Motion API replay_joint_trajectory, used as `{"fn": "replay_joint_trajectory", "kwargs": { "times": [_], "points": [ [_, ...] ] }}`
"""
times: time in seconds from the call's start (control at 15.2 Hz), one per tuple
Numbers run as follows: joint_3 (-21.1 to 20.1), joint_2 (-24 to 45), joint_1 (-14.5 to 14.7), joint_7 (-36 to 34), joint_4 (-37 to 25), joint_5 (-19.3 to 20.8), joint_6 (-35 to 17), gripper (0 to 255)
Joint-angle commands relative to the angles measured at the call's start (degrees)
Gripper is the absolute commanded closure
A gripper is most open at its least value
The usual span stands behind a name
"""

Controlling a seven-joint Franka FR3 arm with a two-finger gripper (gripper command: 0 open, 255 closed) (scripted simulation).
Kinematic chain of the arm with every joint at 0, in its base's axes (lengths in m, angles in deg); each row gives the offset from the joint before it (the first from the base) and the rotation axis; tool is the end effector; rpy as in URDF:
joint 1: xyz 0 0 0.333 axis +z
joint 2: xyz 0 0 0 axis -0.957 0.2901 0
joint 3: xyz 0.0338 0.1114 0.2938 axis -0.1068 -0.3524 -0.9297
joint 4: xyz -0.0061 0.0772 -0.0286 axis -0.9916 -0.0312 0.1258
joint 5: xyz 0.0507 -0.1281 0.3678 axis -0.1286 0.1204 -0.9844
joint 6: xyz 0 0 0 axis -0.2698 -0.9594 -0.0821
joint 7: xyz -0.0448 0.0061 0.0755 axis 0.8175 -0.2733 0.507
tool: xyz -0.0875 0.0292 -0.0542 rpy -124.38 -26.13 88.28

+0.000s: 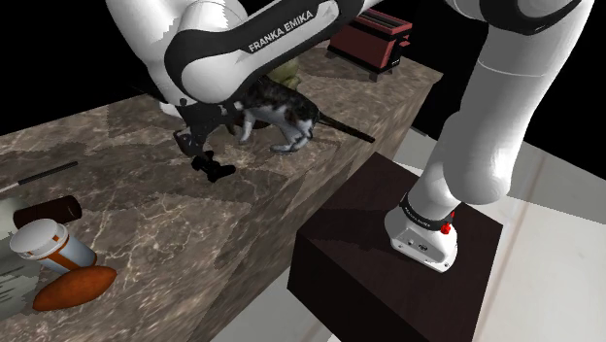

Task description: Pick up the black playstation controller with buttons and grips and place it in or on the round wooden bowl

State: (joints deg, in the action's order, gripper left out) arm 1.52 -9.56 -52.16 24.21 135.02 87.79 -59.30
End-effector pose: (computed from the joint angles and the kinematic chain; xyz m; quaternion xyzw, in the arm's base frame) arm 0.4724 0.3552 0.3939 0.9927 0.0416 -0.0071 0.1127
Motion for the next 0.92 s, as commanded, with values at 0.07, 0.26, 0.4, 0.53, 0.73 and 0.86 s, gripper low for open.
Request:
{"fn": "replay_joint_trajectory", "kwargs": {
  "times": [0.07, 0.26, 0.4, 0.53, 0.73, 0.86],
  "points": [
    [-0.73, 6.09, 2.05, -2.34, -6.35, 0.77, 0.71, 0],
    [-0.60, 6.90, 2.16, -2.68, -5.77, 1.06, -0.65, 0],
    [-0.45, 7.25, 2.04, -2.86, -4.69, 1.32, -2.05, 0],
    [-0.30, 7.64, 1.94, -3.05, -3.67, 1.61, -3.43, 0],
    [-0.17, 7.98, 1.86, -3.21, -2.90, 1.85, -4.51, 0],
    [-0.17, 7.98, 1.86, -3.21, -2.90, 1.85, -4.51, 0]
  ]
}}
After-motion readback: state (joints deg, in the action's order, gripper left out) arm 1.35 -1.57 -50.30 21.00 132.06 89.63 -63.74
